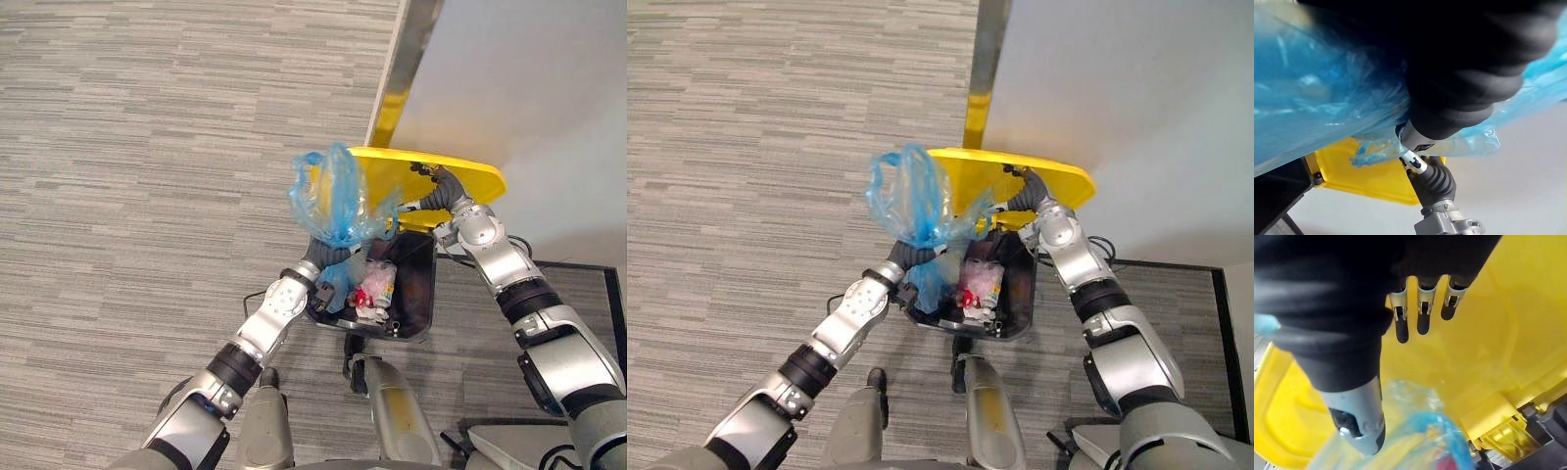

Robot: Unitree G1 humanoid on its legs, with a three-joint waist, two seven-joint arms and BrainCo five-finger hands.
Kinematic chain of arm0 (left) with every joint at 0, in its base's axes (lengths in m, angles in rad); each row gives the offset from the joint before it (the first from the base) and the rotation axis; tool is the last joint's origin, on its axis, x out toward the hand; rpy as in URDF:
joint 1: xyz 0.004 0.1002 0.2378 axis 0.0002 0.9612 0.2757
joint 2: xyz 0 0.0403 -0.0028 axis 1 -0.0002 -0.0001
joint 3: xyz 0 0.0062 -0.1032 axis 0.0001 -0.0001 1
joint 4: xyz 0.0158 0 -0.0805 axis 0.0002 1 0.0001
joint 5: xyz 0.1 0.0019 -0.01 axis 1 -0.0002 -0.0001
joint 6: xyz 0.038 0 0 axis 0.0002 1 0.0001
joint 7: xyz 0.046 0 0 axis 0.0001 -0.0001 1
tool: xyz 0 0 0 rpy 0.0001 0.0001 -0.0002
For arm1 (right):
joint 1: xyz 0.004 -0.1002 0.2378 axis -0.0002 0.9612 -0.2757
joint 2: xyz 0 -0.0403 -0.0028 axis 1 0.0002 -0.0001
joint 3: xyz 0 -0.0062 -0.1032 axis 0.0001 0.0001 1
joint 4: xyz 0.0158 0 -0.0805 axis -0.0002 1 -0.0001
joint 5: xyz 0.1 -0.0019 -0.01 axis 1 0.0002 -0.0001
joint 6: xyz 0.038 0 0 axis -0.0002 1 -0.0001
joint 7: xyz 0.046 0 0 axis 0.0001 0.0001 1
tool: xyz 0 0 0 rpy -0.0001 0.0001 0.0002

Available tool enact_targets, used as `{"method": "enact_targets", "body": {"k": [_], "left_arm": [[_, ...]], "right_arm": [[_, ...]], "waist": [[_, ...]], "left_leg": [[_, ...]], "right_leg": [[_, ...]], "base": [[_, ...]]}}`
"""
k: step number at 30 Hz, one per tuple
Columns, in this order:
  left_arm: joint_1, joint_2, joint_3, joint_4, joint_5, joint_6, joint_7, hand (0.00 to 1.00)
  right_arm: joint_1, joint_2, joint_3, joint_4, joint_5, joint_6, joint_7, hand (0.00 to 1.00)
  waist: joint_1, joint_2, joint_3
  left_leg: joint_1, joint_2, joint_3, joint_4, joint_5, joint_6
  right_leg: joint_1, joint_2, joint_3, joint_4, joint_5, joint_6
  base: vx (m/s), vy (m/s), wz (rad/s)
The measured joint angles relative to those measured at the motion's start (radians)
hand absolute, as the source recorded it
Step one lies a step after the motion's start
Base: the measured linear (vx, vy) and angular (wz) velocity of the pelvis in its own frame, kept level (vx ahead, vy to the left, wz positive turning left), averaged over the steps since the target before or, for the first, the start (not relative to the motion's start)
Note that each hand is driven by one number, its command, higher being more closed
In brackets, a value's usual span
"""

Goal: Gather rubbish on tea table into small bin, then transfer packed bag to large trash can.

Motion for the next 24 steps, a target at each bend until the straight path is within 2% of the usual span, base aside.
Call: {"method": "enact_targets", "body": {"k": [6,10,15,24], "left_arm": [[-0.040,-0.011,0.001,0.079,0.007,0.004,0.002,1.00],[-0.083,-0.010,0.000,0.156,0.026,0.026,-0.001,1.00],[-0.127,-0.022,-0.011,0.210,0.060,0.027,-0.005,1.00],[-0.195,-0.050,-0.027,0.367,0.135,0.046,-0.026,1.00]], "right_arm": [[-0.051,0.015,0.001,-0.004,0.000,0.000,-0.001,0.00],[-0.087,0.017,0.034,-0.021,0.000,-0.001,-0.004,0.00],[-0.115,0.019,0.045,-0.084,0.000,-0.001,-0.008,0.00],[-0.227,0.038,0.080,-0.139,0.000,-0.007,-0.034,0.00]], "waist": [[0.000,-0.003,0.016],[-0.004,-0.001,0.026],[-0.008,0.000,0.038],[-0.023,0.023,0.086]], "left_leg": [[-0.046,0.002,0.037,0.043,-0.019,0.011],[-0.076,0.003,0.046,0.072,-0.031,0.014],[-0.130,0.006,0.053,0.112,-0.045,0.018],[-0.254,0.014,0.048,0.227,-0.081,0.032]], "right_leg": [[-0.048,0.007,0.033,0.001,0.018,0.009],[-0.076,0.010,0.045,0.005,0.030,0.002],[-0.127,0.008,0.050,0.028,0.030,0.001],[-0.217,0.004,0.046,0.076,0.031,0.004]], "base": [[-0.04,0.030,-0.19],[-0.01,0.013,-0.10],[0.00,0.005,-0.02],[-0.03,0.013,0.01]]}}
